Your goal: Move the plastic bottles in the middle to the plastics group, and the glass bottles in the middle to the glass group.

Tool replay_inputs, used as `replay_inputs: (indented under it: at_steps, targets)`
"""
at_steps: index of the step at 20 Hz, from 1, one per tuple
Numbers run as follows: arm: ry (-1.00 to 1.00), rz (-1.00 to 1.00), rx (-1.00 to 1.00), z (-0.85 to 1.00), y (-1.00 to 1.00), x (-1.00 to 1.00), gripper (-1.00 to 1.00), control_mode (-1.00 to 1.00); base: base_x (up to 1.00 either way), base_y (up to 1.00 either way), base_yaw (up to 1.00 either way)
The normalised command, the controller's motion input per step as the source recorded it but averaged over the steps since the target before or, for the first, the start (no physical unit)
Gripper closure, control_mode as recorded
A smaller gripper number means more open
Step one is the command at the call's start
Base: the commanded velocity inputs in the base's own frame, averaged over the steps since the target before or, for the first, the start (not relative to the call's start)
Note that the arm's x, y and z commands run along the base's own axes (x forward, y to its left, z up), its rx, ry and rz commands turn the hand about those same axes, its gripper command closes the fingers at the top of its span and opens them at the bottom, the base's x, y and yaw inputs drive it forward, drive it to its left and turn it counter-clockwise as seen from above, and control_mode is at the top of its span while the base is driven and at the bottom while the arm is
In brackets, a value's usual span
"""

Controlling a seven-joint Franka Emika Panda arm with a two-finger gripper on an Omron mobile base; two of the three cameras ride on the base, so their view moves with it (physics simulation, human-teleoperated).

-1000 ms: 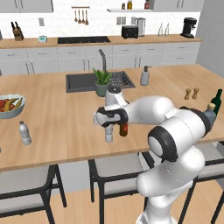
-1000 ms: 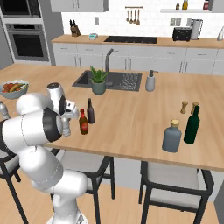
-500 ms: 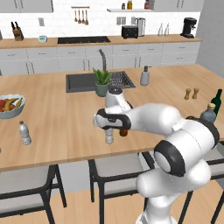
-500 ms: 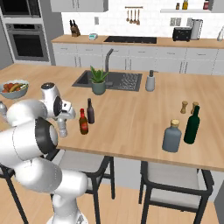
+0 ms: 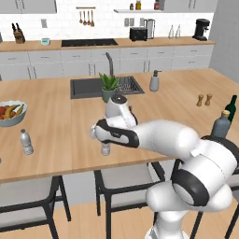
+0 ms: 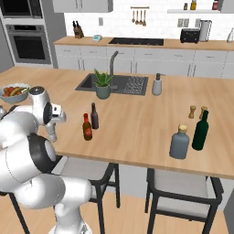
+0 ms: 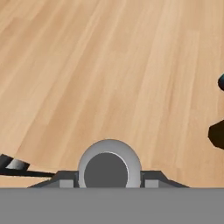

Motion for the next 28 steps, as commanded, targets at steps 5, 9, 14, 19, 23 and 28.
replay_inputs:
  at_steps: [5,9,14,19,23,28]
  targets:
    - [0.0,0.21,0.0,0.1,0.93,0.02,1.0,-1.0,0.0,0.0,0.0]
    - [0.0,0.16,0.0,0.0,0.92,0.0,1.0,-1.0,0.0,0.0,0.0]
    - [-0.02,0.12,0.0,0.0,0.75,0.0,1.0,-1.0,0.0,0.0,0.0]
    - [0.0,0.05,-0.02,0.0,0.94,0.13,1.0,-1.0,0.0,0.0,0.0]
    - [0.0,0.0,-0.04,0.0,0.77,0.31,1.0,-1.0,0.0,0.0,0.0]
    - [0.0,0.0,-0.06,0.04,0.56,0.4,1.0,-1.0,0.0,0.0,0.0]
